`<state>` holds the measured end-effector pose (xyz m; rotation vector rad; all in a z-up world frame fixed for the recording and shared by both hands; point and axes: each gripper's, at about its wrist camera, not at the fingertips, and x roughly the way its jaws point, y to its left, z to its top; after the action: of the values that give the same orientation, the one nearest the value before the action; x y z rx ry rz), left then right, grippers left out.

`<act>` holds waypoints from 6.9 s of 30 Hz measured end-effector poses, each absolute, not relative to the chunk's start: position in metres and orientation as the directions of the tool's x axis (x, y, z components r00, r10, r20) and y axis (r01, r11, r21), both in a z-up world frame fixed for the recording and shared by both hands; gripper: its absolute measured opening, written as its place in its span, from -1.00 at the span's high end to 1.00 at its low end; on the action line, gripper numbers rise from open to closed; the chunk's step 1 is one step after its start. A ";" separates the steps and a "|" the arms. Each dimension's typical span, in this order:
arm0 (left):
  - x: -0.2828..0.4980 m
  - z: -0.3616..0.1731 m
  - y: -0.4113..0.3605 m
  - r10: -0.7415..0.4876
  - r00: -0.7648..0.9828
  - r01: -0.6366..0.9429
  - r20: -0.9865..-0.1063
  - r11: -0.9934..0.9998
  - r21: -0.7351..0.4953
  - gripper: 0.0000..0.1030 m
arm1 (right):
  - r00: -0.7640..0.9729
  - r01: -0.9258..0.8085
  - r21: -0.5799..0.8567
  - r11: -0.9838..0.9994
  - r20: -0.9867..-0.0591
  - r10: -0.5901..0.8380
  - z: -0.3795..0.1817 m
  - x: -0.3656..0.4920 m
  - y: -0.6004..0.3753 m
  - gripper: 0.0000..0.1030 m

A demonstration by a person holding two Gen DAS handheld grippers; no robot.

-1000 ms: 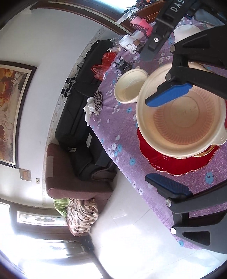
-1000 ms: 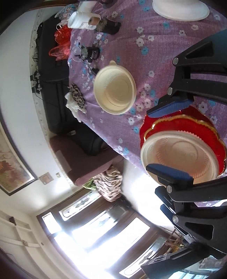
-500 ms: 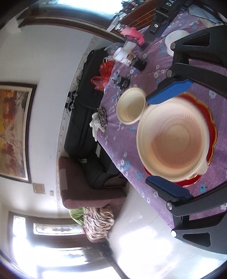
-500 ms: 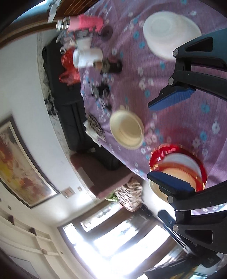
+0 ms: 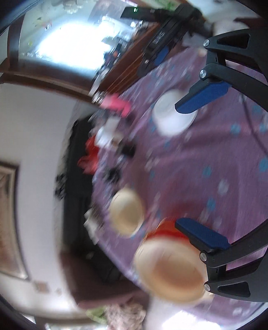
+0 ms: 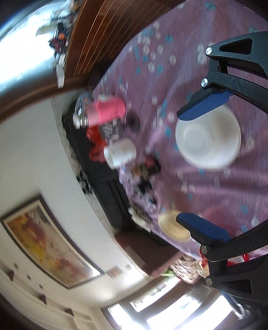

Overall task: Organize plates and bowls
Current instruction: 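Move the right tool toward the upside-down white bowl, then grasp the rim of the white bowl with the right tool and lift, then turn the white bowl upright with the right tool, then close the left tool on the white bowl rim while the right tool holds it, then carry the white bowl with both tools over the plate stack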

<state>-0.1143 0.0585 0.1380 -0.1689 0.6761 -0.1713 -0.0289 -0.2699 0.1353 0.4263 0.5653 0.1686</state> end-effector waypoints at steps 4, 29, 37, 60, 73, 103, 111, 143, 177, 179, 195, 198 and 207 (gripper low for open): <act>-0.105 0.118 0.038 -0.262 0.695 0.122 -0.669 0.961 -0.249 -0.96 | 0.808 0.022 0.497 0.867 -0.520 0.278 0.114 -0.025 -0.306 -0.81; 0.075 0.027 -0.014 -0.464 0.560 -0.026 -0.687 0.818 -0.574 -0.95 | 0.705 0.028 0.885 0.465 -0.347 0.618 0.005 0.037 -0.357 -0.81; 0.121 0.011 -0.023 -0.395 0.554 -0.075 -0.733 0.853 -0.516 -0.98 | 0.675 -0.011 0.893 0.449 -0.325 0.663 0.006 0.043 -0.345 -0.81; 0.120 0.008 -0.045 -0.413 0.560 0.006 -0.718 0.869 -0.495 -0.99 | 0.678 -0.033 0.879 0.476 -0.330 0.656 0.005 0.042 -0.343 -0.84; 0.111 0.056 -0.081 -0.670 0.477 0.157 -0.568 0.701 -0.695 -0.99 | 0.456 -0.134 0.989 -0.065 0.120 0.882 -0.022 0.053 -0.332 -0.99; -0.016 0.083 -0.069 -0.325 0.577 0.310 -0.749 0.936 -0.168 -1.00 | 0.749 0.152 0.638 0.755 -0.573 0.333 0.040 -0.012 -0.419 -0.96; -0.010 0.084 -0.084 -0.295 0.624 0.318 -0.724 0.942 -0.110 -1.00 | 0.777 0.166 0.594 0.787 -0.570 0.267 0.024 -0.002 -0.403 -0.53; 0.045 0.045 -0.162 -0.184 0.598 0.341 -0.780 0.939 0.039 -0.48 | 0.728 0.157 0.544 0.825 -0.628 0.276 0.015 0.007 -0.392 -0.53; 0.060 0.021 -0.176 -0.279 0.463 0.356 -0.842 0.928 -0.112 -0.48 | 0.722 0.145 0.520 0.842 -0.637 0.270 0.016 0.008 -0.388 -0.10; 0.058 0.022 -0.178 -0.278 0.466 0.361 -0.840 0.927 -0.107 -0.36 | 0.721 0.148 0.524 0.839 -0.638 0.271 0.015 0.008 -0.388 -0.08; 0.045 0.017 -0.182 -0.296 0.428 0.367 -0.854 0.920 -0.134 0.77 | 0.712 0.154 0.557 0.816 -0.636 0.299 0.008 0.011 -0.392 0.45; 0.042 0.021 -0.173 -0.312 0.434 0.355 -0.845 0.921 -0.158 0.85 | 0.719 0.144 0.558 0.817 -0.627 0.301 0.010 0.010 -0.391 0.54; 0.022 0.040 -0.139 -0.333 0.475 0.312 -0.814 0.929 -0.198 0.87 | 0.738 0.076 0.485 0.871 -0.615 0.278 0.034 0.000 -0.360 0.57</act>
<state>0.0220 -0.1388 0.0397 -0.0233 1.0006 -0.3944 -0.0004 -0.3595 0.0343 0.5123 0.7398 0.1161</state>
